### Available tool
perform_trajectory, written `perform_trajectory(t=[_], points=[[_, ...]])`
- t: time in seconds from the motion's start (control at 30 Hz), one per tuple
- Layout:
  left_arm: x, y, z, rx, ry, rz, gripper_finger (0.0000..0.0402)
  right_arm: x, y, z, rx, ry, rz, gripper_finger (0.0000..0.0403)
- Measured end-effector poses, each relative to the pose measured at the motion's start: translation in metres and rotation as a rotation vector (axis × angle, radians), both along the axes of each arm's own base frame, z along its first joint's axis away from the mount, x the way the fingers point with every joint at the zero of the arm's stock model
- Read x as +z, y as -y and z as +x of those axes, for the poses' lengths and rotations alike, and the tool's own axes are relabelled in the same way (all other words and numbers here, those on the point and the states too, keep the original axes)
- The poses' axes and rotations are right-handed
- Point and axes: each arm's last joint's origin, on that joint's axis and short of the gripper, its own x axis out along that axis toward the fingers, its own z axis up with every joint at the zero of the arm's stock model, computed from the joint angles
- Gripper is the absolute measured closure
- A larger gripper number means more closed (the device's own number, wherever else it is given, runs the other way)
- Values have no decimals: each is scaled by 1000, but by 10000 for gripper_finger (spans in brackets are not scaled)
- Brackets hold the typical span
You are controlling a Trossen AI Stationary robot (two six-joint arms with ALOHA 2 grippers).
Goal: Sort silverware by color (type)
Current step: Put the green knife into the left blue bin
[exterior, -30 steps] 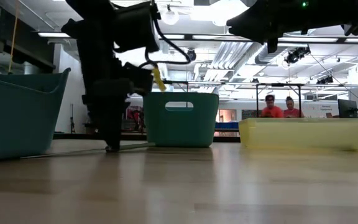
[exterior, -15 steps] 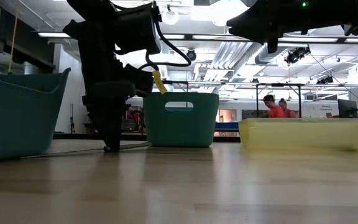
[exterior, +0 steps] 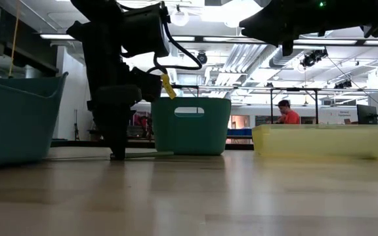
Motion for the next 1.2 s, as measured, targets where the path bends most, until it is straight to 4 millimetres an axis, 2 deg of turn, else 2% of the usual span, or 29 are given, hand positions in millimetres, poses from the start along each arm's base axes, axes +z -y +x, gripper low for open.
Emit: perform_trajectory(t=[0.5, 1.03, 1.2], points=[[-1, 0, 2, -14, 16, -6, 365, 0, 0, 0, -3, 0, 0, 288], [10, 4, 34, -94, 376, -22, 365, 0, 0, 0, -3, -1, 0, 288], [14, 5, 38, -121, 423, -28, 365, 0, 0, 0, -3, -1, 0, 288]])
